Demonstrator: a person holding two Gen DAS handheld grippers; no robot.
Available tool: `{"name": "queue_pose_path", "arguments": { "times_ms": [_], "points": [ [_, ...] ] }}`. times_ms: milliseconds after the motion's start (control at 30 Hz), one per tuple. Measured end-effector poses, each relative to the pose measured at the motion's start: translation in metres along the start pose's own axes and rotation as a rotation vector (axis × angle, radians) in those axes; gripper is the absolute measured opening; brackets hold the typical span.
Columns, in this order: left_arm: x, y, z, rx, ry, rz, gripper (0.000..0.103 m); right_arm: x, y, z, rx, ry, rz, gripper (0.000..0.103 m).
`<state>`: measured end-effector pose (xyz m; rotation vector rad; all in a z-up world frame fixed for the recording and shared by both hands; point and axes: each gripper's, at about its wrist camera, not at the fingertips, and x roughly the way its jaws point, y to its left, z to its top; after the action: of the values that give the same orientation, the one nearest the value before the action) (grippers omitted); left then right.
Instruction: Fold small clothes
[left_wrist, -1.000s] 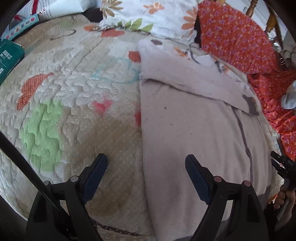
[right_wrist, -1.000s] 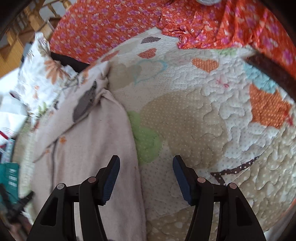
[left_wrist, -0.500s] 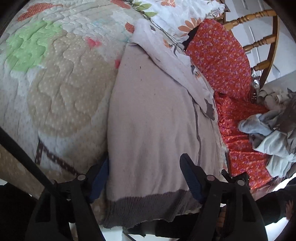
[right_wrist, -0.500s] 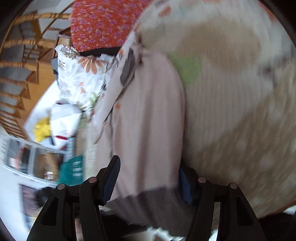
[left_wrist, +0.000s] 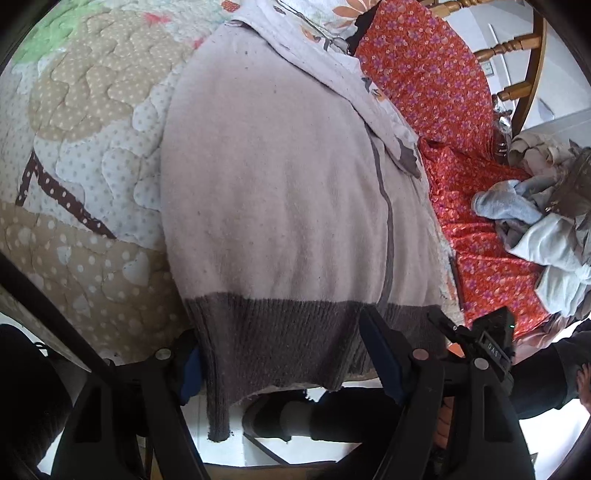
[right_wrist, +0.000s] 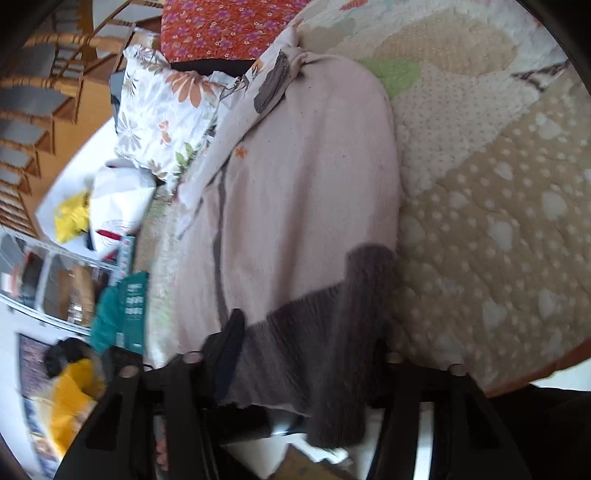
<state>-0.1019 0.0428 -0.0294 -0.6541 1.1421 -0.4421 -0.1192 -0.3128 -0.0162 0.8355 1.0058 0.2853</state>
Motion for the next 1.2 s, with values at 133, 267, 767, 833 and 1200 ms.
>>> {"name": "queue_pose_path", "arguments": {
  "times_ms": [133, 267, 767, 833, 1200],
  "points": [
    [-0.003, -0.002, 0.009, 0.024, 0.015, 0.117, 0.008, 0.000, 0.014, -0.008, -0.098, -0.045, -0.172, 0.011],
    [-0.027, 0.005, 0.021, -0.036, -0.043, 0.080, 0.008, -0.006, 0.019, -0.005, -0.131, -0.069, -0.189, 0.007],
    [-0.096, -0.016, 0.005, 0.041, -0.139, 0.070, 0.003, -0.036, 0.062, -0.040, -0.268, -0.015, -0.110, 0.006],
    [-0.098, -0.021, 0.028, 0.047, -0.170, 0.070, 0.003, -0.039, 0.077, -0.024, -0.309, -0.039, -0.106, 0.006],
    [-0.051, -0.040, 0.211, 0.022, -0.287, 0.193, 0.003, 0.014, 0.153, 0.139, -0.366, -0.154, -0.173, 0.007]
  ]
}}
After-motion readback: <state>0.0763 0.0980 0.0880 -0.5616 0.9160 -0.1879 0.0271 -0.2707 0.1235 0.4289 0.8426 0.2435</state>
